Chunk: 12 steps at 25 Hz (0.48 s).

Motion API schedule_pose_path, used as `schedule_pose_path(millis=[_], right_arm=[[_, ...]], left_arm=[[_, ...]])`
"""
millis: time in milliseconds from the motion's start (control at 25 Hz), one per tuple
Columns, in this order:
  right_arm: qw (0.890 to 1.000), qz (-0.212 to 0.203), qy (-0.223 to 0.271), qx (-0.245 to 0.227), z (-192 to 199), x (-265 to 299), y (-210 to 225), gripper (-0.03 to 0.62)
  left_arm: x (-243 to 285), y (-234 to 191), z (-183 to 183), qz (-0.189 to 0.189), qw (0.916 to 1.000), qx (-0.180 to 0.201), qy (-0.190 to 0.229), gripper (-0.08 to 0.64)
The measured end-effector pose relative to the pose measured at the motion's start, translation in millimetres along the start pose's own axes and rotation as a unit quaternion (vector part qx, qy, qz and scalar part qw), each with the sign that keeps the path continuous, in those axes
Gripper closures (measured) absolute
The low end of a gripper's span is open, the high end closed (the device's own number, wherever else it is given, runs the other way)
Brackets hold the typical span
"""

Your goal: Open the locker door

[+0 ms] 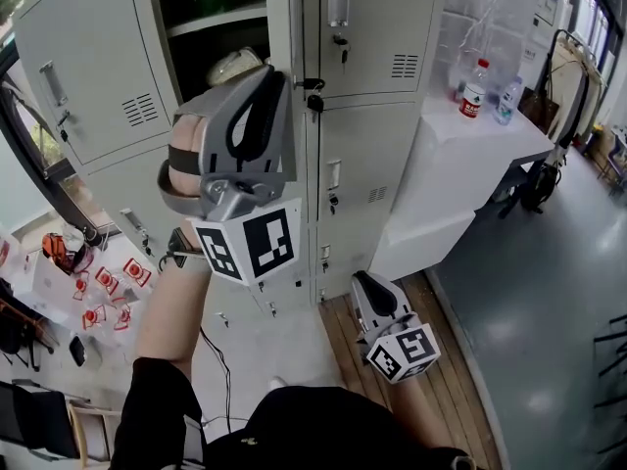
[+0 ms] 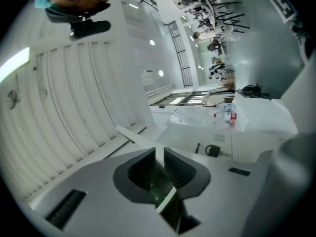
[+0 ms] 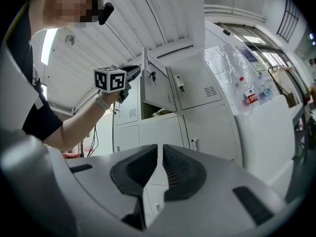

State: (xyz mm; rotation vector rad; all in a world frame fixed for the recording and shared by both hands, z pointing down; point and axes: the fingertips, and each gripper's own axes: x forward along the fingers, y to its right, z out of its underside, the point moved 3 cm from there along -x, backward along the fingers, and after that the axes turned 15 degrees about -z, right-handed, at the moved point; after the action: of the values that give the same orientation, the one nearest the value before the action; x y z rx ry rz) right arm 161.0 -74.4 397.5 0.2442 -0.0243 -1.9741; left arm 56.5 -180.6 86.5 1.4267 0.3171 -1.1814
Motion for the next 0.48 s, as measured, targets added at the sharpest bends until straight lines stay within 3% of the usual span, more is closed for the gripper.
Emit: schedule_pose_path(millis=[120,240,480], right_arm=[[1.0,-0.002,-0.001,0.001,0,3,0,0.542],[1.0,-0.006,-0.003,-0.001,1,7,-2,0.541],[1.0,-0.012,-0.004,0.0,5,11,-8,0.543]], left_arm=[[6,-16,25,-0.023,0.9988,-0.006,-0.043,0.492],[9,-11,42,0.001,0.9972,-0.001,-0.075,0.492],[7,14,33,0.054,0.9965,0.007,-0.062,0.494]])
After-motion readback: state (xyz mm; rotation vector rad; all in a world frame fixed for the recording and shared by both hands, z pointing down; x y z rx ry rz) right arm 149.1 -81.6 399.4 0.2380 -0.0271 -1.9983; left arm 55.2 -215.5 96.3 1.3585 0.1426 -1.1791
